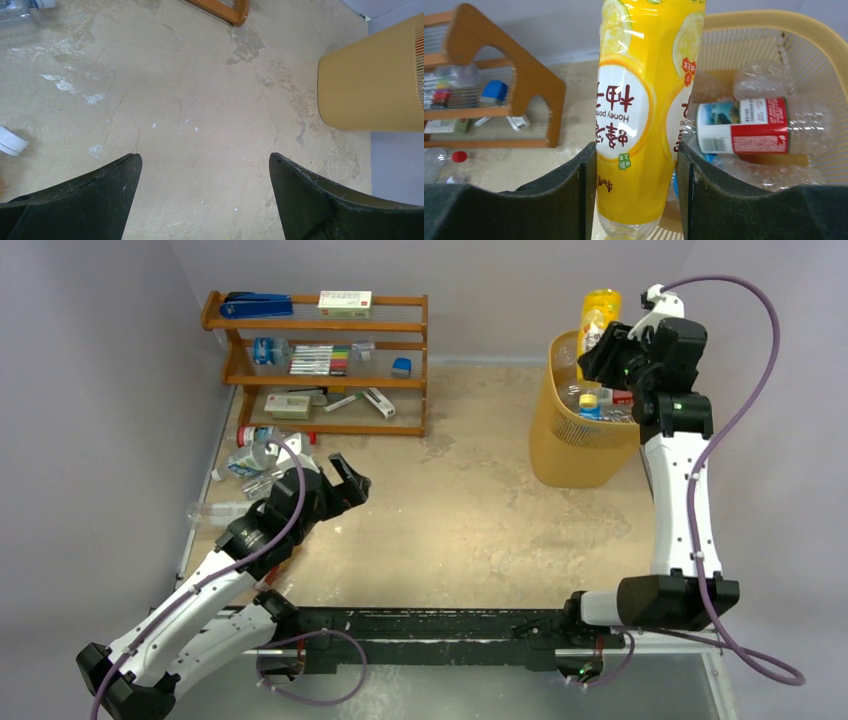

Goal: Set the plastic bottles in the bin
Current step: Place the plastic bottle in the trash bin, then pick up the plastic bottle at the center of the board.

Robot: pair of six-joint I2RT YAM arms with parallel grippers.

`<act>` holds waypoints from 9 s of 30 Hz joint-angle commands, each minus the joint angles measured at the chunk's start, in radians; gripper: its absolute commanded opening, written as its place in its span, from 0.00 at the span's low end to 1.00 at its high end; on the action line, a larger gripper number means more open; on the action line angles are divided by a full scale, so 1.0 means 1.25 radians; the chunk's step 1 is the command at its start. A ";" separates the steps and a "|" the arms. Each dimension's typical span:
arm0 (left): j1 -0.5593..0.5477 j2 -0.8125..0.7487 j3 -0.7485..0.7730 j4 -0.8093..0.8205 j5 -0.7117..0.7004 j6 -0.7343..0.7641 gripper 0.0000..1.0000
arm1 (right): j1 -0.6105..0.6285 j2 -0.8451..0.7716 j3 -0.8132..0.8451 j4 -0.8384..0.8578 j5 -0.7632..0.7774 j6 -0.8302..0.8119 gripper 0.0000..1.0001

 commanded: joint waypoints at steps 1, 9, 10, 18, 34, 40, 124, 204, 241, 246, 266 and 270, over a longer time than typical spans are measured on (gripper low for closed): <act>0.004 -0.005 0.001 0.040 0.007 0.013 0.99 | -0.049 0.015 0.043 -0.025 -0.079 -0.013 0.35; 0.004 -0.004 -0.009 0.048 0.007 0.009 0.99 | -0.066 0.051 0.037 -0.011 -0.131 -0.002 0.37; 0.004 -0.005 -0.011 0.049 0.007 0.010 0.99 | -0.066 0.048 0.034 -0.010 -0.132 -0.001 0.38; 0.004 0.005 -0.023 0.063 0.013 0.005 0.99 | -0.069 0.029 0.022 -0.026 -0.097 -0.005 0.75; 0.004 0.022 -0.022 0.066 0.003 0.009 0.99 | -0.080 -0.033 0.080 -0.025 -0.160 -0.005 0.80; 0.004 0.057 0.004 0.058 -0.023 0.018 0.99 | -0.058 -0.095 -0.004 0.042 -0.391 0.022 0.87; 0.830 0.604 0.277 -0.282 -0.093 -0.259 1.00 | 0.449 -0.027 -0.329 0.195 -0.256 0.084 1.00; -0.051 0.305 0.206 0.283 0.496 0.118 0.52 | 0.367 -0.118 -0.381 0.386 -0.508 0.323 1.00; -0.202 0.356 0.282 0.307 0.301 0.162 0.53 | 0.366 -0.122 -0.488 0.273 -0.408 0.263 1.00; -0.203 0.353 0.278 0.316 0.306 0.165 0.52 | 0.366 -0.124 -0.531 0.381 -0.477 0.339 1.00; -0.204 0.287 0.254 0.294 0.243 0.189 0.53 | 0.359 -0.146 -0.611 0.524 -0.525 0.482 1.00; -0.203 0.289 0.237 0.334 0.261 0.179 0.52 | 0.359 -0.130 -0.636 0.640 -0.552 0.554 1.00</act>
